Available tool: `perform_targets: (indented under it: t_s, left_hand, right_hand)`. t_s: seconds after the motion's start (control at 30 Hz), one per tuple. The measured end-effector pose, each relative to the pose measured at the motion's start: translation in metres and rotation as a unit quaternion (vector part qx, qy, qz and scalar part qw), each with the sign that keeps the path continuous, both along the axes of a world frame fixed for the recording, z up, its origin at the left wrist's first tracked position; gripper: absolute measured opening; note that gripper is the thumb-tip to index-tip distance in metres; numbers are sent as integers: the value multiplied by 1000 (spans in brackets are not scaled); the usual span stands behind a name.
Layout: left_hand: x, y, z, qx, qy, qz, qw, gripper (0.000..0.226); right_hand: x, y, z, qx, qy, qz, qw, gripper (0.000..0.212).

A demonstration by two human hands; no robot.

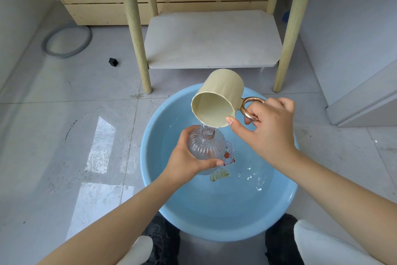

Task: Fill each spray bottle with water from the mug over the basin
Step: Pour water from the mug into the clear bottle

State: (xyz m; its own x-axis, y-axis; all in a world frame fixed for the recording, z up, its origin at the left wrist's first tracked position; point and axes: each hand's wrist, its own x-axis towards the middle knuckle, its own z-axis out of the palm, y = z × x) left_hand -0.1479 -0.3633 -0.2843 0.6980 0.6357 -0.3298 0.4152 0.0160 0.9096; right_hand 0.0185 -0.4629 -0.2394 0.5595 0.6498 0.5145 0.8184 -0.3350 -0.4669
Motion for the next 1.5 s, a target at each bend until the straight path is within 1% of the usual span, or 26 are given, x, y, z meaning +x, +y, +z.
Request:
perform_targets:
  t_s: [0.57,0.83,1.5]
  left_hand:
    - [-2,0,1,-4,3,2,1000,91]
    - [-2,1,1,-1,7,5,1000,87]
    - [-3,2,-3,-3,8,11,1000,86]
  right_hand:
    - [3,0,1,0,-44,2,999,44]
    - [4,1,0,8,-60,6,998,43]
    - [8,2,-4,40,-152,23,987,46]
